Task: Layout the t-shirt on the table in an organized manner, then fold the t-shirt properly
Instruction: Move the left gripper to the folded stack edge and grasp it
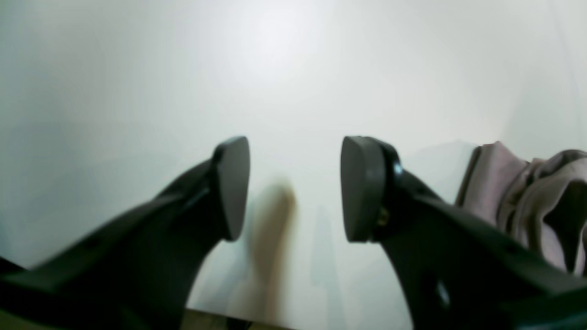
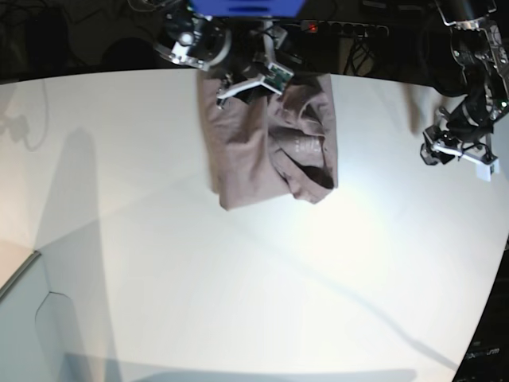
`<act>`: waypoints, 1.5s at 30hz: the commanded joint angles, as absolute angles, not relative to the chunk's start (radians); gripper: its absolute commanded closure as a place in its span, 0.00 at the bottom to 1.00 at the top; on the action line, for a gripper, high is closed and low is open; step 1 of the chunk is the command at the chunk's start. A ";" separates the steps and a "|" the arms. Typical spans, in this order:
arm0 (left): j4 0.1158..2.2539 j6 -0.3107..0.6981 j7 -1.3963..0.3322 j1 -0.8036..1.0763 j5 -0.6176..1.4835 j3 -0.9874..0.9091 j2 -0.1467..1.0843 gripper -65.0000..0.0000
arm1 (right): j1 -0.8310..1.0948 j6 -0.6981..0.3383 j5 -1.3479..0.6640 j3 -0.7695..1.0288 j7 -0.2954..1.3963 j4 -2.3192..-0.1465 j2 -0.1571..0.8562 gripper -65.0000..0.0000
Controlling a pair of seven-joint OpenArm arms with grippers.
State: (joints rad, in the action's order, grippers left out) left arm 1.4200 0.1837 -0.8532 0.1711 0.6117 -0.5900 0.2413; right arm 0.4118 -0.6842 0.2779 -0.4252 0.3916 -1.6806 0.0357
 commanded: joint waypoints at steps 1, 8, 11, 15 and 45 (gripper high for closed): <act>1.431 0.188 -0.842 0.157 0.624 -0.593 0.257 0.52 | 0.427 -0.698 0.266 -0.429 0.372 -1.721 0.033 0.44; 1.440 0.188 -0.842 0.156 0.627 -0.591 0.257 0.52 | 0.438 -0.698 0.265 -0.380 0.372 -1.822 0.028 0.44; 1.440 0.188 -0.843 0.156 0.630 -0.591 0.257 0.52 | 0.414 -0.698 0.265 -0.352 0.372 -1.821 0.001 0.44; 1.440 0.189 -0.843 0.160 0.631 -0.593 0.257 0.52 | 0.375 -0.698 0.263 -0.340 0.372 -1.801 -0.012 0.44; 1.669 0.188 -0.843 0.127 0.631 -0.340 0.171 0.26 | 0.285 -0.698 0.265 -0.355 0.371 -1.753 -0.028 0.44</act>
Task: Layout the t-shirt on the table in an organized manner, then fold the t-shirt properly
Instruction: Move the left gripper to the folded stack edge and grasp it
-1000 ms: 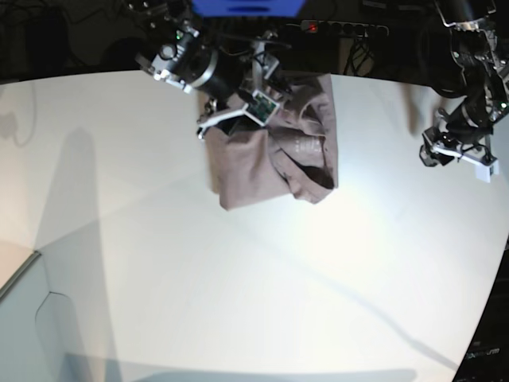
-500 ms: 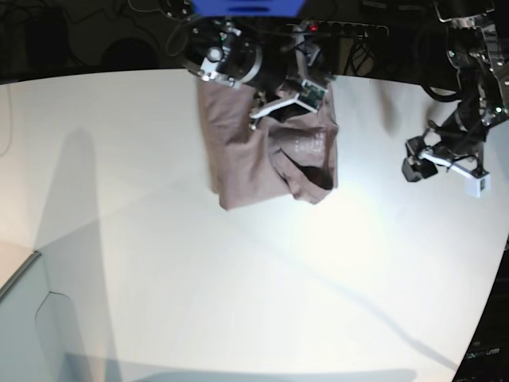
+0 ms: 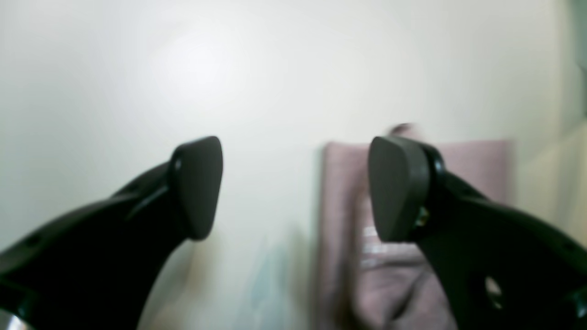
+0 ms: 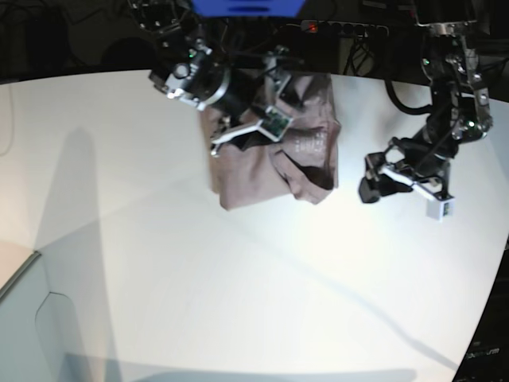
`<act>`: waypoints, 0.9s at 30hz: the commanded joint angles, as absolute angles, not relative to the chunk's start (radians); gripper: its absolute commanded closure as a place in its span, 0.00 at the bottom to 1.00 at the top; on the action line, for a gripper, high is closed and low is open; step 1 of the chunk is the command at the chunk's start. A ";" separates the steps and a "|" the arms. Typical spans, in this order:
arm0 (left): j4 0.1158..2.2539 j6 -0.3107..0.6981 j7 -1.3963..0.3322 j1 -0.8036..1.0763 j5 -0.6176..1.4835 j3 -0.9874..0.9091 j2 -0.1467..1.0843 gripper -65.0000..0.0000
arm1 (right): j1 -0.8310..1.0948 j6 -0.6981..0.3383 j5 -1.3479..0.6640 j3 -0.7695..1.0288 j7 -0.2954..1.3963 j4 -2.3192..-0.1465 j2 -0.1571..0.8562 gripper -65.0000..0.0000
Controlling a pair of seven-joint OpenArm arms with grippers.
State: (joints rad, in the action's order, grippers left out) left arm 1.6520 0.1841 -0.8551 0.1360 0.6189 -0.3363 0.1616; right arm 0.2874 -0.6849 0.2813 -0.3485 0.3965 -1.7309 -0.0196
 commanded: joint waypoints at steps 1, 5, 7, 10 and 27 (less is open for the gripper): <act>1.669 0.183 -0.843 0.110 0.624 -0.323 0.157 0.26 | 0.285 -0.698 0.265 -0.323 0.371 -1.759 -0.028 0.44; 1.587 0.180 -0.837 0.068 0.622 -0.262 0.119 0.26 | 0.286 -0.698 0.265 -0.229 0.371 -1.776 -0.028 0.44; 1.550 0.180 -0.834 0.047 0.622 -0.237 0.110 0.26 | 0.286 -0.698 0.265 -0.193 0.371 -1.776 -0.028 0.44; 1.518 0.180 -0.834 0.030 0.622 -0.205 0.102 0.27 | 0.288 -0.698 0.265 -0.143 0.371 -1.776 -0.028 0.44; 1.511 0.186 -0.832 0.030 0.624 -0.189 0.091 0.81 | 0.288 -0.698 0.266 -0.133 0.372 -1.771 -0.016 0.44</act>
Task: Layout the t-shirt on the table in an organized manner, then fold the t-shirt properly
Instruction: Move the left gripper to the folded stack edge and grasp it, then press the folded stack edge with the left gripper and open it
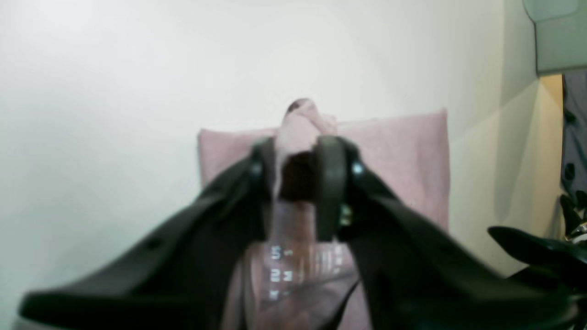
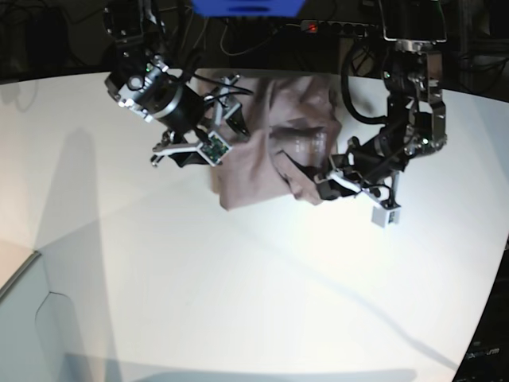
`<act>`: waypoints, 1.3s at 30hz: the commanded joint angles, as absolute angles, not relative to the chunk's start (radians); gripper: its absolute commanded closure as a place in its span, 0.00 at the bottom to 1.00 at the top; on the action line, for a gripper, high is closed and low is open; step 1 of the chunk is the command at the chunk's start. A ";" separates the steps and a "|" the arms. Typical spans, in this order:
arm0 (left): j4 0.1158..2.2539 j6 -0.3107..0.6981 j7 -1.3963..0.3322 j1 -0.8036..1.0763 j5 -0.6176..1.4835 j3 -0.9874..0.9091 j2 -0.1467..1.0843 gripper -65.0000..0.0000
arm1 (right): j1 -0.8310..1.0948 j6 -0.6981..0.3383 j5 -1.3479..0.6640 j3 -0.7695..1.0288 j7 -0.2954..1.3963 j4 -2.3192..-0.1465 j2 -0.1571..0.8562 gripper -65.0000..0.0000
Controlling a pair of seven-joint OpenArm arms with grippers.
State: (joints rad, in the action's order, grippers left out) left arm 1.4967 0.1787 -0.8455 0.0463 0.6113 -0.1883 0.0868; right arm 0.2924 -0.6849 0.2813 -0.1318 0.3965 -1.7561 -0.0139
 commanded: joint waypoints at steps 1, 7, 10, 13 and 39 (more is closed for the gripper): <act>1.511 0.186 -0.832 0.030 0.624 -0.189 0.094 0.86 | 0.288 -0.698 0.266 -0.133 0.372 -1.771 -0.016 0.44; 1.515 0.186 -0.832 0.039 0.627 -0.200 0.099 1.00 | 0.288 -0.698 0.266 -0.133 0.372 -1.771 -0.016 0.44; 1.521 0.188 -0.835 0.065 0.631 -0.263 0.097 1.00 | 0.288 -0.698 0.266 -0.133 0.372 -1.771 -0.016 0.44; 1.521 0.189 -0.840 0.071 0.631 -0.314 0.097 1.00 | 0.289 -0.698 0.266 -0.133 0.372 -1.771 -0.015 0.44; 1.521 0.188 -0.843 0.150 0.631 -0.412 0.099 0.30 | 0.292 -0.698 0.266 -0.133 0.372 -1.770 -0.015 0.44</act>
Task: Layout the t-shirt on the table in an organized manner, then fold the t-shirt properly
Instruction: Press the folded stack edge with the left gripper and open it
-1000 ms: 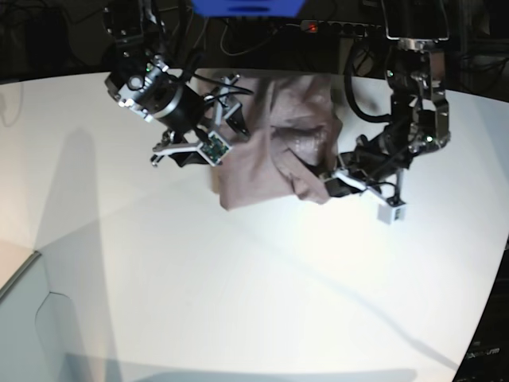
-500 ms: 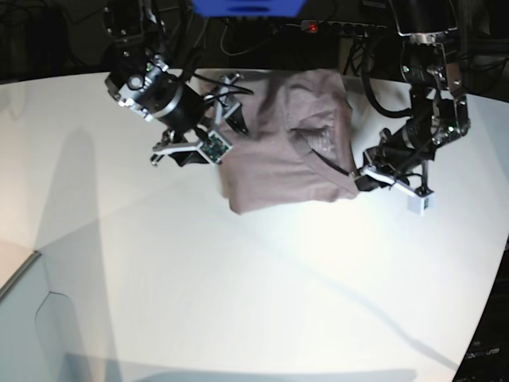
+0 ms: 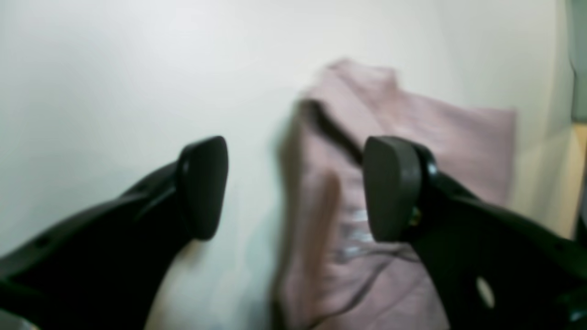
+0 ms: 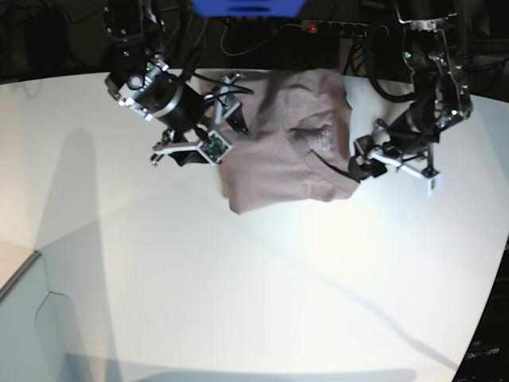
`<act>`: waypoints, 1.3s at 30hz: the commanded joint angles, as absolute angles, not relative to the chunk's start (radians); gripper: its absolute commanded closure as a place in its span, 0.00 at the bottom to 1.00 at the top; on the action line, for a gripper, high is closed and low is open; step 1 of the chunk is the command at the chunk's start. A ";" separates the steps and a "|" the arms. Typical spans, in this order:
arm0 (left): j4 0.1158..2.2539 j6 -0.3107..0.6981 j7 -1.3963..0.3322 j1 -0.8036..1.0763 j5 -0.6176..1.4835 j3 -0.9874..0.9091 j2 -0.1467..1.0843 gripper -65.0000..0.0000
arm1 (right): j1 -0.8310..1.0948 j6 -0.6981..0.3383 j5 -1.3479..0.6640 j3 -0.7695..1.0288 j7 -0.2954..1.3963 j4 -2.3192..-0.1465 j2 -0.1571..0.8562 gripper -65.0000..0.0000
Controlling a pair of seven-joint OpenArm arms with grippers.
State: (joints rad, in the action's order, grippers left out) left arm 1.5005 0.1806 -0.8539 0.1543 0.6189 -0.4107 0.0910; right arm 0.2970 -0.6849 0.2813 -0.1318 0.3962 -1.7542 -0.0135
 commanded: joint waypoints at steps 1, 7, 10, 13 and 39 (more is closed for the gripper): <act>1.518 0.188 -0.843 0.154 0.631 -0.414 0.099 0.30 | 0.291 -0.698 0.266 -0.133 0.372 -1.770 -0.015 0.44; 1.515 0.188 -0.843 0.177 0.631 -0.410 0.091 0.30 | 0.280 -0.698 0.266 -0.133 0.372 -1.770 -0.015 0.43; 1.512 0.188 -0.843 0.177 0.631 -0.409 0.084 0.30 | 0.277 -0.698 0.266 -0.133 0.372 -1.770 -0.015 0.43; 1.511 0.188 -0.843 0.174 0.624 -0.407 0.062 0.30 | 0.277 -0.698 0.266 -0.133 0.372 -1.770 -0.015 0.43; 1.239 0.180 -0.832 -0.061 0.622 -0.291 0.035 0.30 | 0.278 -0.698 0.266 0.053 0.372 -1.770 0.007 0.43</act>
